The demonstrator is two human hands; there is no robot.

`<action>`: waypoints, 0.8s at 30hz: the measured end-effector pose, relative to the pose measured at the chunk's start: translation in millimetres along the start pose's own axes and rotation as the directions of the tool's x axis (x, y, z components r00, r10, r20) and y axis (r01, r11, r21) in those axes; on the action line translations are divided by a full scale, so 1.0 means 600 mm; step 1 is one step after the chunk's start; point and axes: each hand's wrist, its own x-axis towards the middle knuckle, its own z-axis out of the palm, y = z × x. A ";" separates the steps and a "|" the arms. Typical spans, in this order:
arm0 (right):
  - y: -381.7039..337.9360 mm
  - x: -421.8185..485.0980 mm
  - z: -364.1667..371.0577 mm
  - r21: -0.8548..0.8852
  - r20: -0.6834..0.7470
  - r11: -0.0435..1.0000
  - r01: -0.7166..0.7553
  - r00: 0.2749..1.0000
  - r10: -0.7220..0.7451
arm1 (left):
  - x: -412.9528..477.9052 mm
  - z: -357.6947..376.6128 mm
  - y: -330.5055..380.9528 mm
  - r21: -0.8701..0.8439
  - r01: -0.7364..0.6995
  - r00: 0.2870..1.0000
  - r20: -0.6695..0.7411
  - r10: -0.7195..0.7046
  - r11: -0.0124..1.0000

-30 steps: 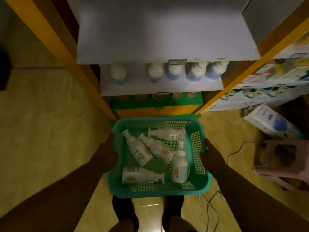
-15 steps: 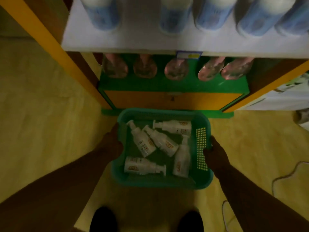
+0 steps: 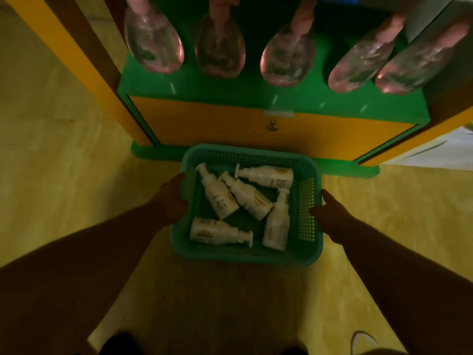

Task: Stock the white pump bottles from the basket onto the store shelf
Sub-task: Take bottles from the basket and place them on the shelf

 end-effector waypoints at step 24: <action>-0.080 -0.021 0.237 -0.506 0.065 0.816 0.278 0.956 -0.286 | -0.096 -0.036 -0.006 0.088 0.050 0.993 -0.115 -0.039 0.995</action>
